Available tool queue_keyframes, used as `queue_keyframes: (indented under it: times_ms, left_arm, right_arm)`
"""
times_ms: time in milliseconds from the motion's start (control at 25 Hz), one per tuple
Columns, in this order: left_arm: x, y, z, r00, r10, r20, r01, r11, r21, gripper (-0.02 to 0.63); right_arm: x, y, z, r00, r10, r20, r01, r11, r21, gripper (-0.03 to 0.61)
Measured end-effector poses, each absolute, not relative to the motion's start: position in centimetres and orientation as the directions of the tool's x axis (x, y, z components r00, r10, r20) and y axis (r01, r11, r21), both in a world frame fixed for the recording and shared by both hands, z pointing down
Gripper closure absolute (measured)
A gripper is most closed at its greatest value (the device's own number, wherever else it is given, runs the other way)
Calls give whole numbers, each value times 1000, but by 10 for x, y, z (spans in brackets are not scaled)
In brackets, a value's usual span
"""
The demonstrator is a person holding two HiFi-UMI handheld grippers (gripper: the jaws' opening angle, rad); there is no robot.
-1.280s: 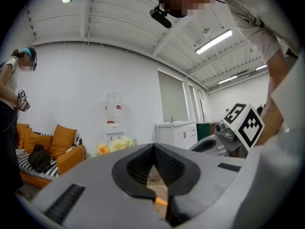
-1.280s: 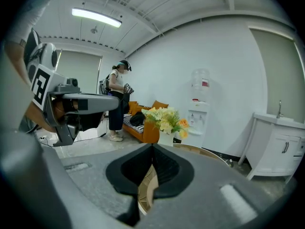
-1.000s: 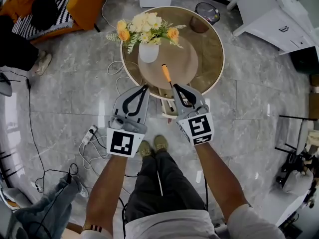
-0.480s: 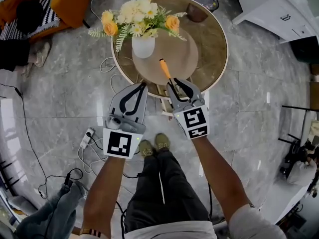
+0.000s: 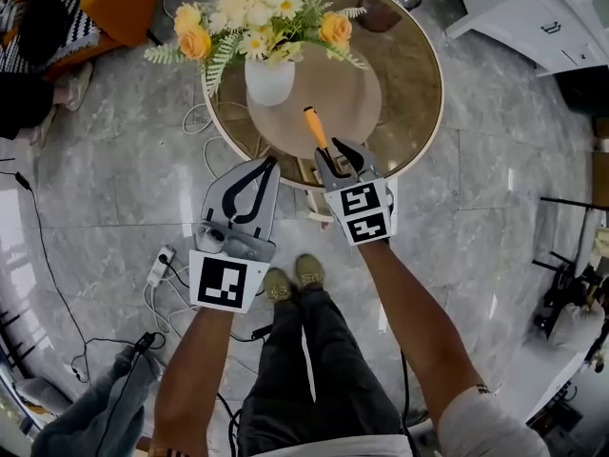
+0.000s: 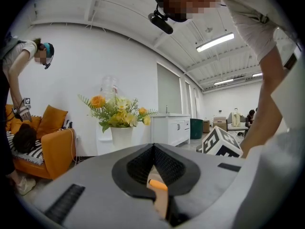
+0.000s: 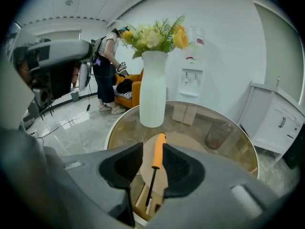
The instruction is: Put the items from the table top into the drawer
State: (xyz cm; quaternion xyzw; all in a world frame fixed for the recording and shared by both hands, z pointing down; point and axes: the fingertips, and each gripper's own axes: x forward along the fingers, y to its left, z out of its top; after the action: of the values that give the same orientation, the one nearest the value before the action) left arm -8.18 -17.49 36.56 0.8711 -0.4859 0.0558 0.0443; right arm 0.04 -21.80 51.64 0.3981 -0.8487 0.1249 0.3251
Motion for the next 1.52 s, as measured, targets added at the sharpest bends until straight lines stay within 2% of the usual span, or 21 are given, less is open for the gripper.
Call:
queue_keyframes:
  times_ms: [800, 1000, 1520]
  left_arm:
    - [-85, -187, 400, 529, -828, 185, -846, -531, 41, 614]
    - [-87, -186, 403, 525, -830, 189, -849, -527, 44, 614]
    - [-87, -173, 411, 526, -828, 195, -848, -528, 47, 614]
  right_arm:
    - [-3, -249, 588, -405, -512, 757, -798, 603, -19, 440]
    - [-2, -252, 588, -388, -535, 751, -810, 586, -1, 483]
    - [-16, -239, 567, -410, -551, 727, -767, 640, 52, 491]
